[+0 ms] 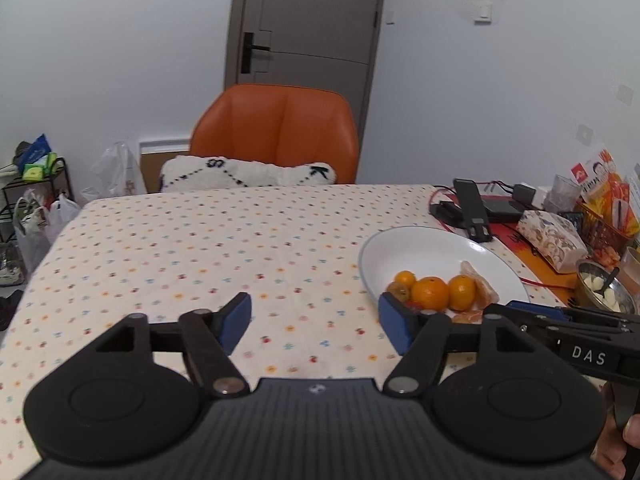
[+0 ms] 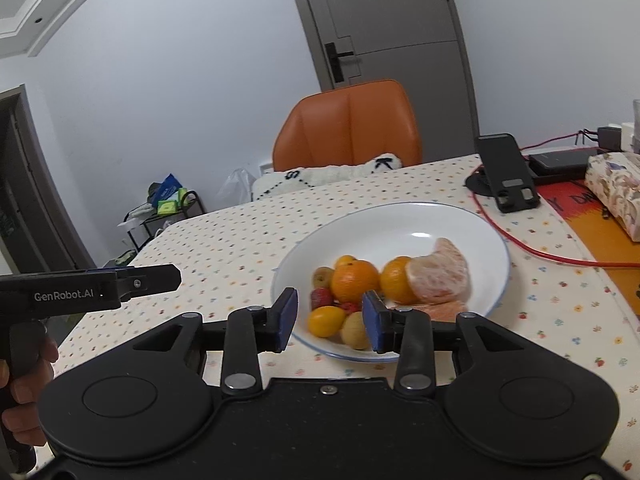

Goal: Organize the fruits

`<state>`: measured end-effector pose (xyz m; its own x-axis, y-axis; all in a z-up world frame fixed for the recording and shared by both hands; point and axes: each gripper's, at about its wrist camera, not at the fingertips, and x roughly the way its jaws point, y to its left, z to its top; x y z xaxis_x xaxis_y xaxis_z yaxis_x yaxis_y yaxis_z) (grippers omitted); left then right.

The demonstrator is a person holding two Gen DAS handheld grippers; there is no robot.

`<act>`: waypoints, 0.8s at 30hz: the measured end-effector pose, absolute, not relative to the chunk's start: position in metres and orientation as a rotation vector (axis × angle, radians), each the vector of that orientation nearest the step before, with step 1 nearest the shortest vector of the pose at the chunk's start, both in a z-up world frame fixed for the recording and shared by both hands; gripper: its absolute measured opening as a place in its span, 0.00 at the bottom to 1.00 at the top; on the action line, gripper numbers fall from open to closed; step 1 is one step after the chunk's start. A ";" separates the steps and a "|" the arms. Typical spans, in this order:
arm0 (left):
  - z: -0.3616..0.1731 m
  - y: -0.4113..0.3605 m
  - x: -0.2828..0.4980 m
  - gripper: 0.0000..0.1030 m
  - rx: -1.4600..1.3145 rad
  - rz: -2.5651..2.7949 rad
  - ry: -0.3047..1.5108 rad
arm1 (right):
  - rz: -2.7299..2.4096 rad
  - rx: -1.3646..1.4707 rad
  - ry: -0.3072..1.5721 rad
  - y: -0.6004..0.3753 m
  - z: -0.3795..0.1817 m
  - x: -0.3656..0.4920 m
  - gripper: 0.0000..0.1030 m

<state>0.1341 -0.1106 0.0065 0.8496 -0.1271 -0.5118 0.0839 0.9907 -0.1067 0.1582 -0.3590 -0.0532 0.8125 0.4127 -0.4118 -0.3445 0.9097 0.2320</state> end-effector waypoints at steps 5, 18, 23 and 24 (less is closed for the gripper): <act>0.010 -0.097 0.123 0.76 -0.097 -0.085 0.534 | 0.415 0.132 0.463 -0.349 -0.049 0.151 0.47; 0.015 -0.064 0.097 0.90 -0.114 -0.027 0.541 | 0.443 0.100 0.451 -0.321 -0.039 0.135 0.68; 0.018 -0.055 0.084 0.92 -0.112 -0.003 0.538 | 0.444 0.077 0.432 -0.310 -0.032 0.124 0.86; 0.018 -0.052 0.082 0.92 -0.112 0.002 0.540 | 0.447 0.077 0.432 -0.308 -0.031 0.123 0.87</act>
